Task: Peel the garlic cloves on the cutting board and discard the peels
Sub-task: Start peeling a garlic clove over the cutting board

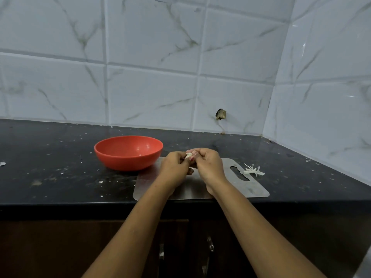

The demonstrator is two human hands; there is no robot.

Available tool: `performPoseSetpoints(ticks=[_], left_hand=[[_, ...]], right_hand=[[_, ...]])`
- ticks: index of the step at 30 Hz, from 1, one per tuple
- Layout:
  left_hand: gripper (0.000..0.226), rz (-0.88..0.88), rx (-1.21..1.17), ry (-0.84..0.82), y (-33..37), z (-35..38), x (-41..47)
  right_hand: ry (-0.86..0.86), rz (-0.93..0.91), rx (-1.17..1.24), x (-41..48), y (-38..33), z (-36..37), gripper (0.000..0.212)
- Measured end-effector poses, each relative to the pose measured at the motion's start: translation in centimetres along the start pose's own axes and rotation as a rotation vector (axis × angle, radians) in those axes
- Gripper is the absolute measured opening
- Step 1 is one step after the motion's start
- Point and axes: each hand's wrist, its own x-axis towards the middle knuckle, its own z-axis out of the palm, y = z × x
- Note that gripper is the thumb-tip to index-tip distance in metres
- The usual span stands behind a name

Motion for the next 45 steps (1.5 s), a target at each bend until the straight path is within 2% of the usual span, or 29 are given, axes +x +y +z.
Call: performPoseSetpoints(ticks=[4,9,12,14,16,20,25,27,32,36,37,41,43,45], left_hand=[[0.021,-0.030,-0.032,-0.028,0.0,0.0,0.0],[0.022,-0.123,-0.213,-0.112,0.3,-0.5,0.1],[0.022,-0.168,-0.237,-0.023,0.2,-0.3,0.3],[0.023,-0.173,-0.204,0.040,-0.1,0.0,0.6],[0.024,-0.164,-0.163,0.072,-0.2,0.1,0.6],[0.025,-0.141,-0.111,0.121,-0.3,0.1,0.6],[0.028,-0.066,0.190,0.047,-0.6,0.4,0.5],[0.029,-0.060,0.207,0.035,-0.7,0.5,0.5],[0.034,-0.062,0.197,0.025,-0.8,0.3,0.5],[0.031,-0.060,0.082,0.043,-0.9,0.3,0.5],[0.030,-0.067,0.031,0.042,-0.8,0.3,0.5],[0.015,-0.130,-0.295,0.006,-0.1,0.0,0.4],[0.012,-0.136,-0.400,-0.016,0.3,-0.3,0.2],[0.014,-0.141,-0.469,-0.021,0.4,-0.4,0.1]], right_hand=[[0.098,-0.025,-0.130,0.1,0.0,0.2,0.026],[0.003,0.037,-0.120,0.9,0.1,-0.3,0.027],[-0.037,0.063,-0.068,1.3,-0.4,-1.8,0.022],[-0.031,0.049,-0.106,1.6,-0.5,-3.2,0.015],[-0.044,0.041,-0.256,1.9,-0.5,-4.4,0.010],[-0.043,0.016,-0.468,2.6,0.3,-5.8,0.010],[-0.064,-0.025,-0.554,2.6,1.2,-5.7,0.015],[-0.063,-0.038,-0.571,2.7,1.4,-5.5,0.018],[0.005,-0.006,-0.452,2.8,1.6,-5.7,0.023],[0.095,-0.047,-0.299,2.6,0.4,-5.8,0.021],[0.049,-0.066,-0.274,2.3,-0.1,-5.7,0.020],[-0.318,-0.059,-0.152,1.0,-1.2,-4.2,0.014],[-0.356,-0.058,-0.113,0.7,-0.8,-3.1,0.022],[-0.303,-0.098,-0.047,0.5,-0.6,-2.5,0.018]])
